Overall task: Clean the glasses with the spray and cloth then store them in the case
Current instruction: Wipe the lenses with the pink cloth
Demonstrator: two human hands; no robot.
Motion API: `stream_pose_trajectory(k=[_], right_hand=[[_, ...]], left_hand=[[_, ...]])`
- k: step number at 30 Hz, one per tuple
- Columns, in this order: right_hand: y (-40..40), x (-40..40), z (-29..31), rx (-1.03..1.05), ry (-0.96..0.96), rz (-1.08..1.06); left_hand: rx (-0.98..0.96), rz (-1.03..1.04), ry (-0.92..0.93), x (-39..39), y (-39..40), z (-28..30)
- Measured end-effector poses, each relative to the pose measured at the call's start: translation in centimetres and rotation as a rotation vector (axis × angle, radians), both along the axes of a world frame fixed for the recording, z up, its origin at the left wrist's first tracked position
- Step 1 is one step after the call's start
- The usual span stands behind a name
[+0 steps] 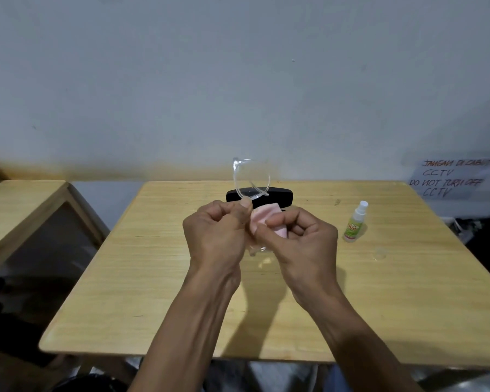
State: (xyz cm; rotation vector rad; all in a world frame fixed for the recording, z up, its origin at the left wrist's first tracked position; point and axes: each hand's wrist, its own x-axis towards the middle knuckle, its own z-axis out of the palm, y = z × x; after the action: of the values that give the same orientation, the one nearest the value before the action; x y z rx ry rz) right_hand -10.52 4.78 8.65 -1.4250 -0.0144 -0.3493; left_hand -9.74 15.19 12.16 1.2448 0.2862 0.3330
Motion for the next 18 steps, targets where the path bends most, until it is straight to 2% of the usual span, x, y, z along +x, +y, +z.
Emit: stream_pose_trajectory(k=[5, 10, 14, 18], right_hand=[[-0.6, -0.7, -0.8, -0.018, 0.032, 0.034], [-0.7, 0.0, 0.2, 0.114, 0.055, 0.017], [-0.1, 0.5, 0.4, 0.085, 0.083, -0.033], [0.5, -0.1, -0.5, 0.000, 0.073, 0.003]], left_hand=[[-0.019, 0.005, 0.014, 0.3, 1.0, -0.3], [0.004, -0.022, 0.000, 0.3, 0.4, -0.6], [-0.018, -0.006, -0.005, 0.1, -0.4, -0.7], [-0.006, 0.021, 0.018, 0.2, 0.1, -0.8]])
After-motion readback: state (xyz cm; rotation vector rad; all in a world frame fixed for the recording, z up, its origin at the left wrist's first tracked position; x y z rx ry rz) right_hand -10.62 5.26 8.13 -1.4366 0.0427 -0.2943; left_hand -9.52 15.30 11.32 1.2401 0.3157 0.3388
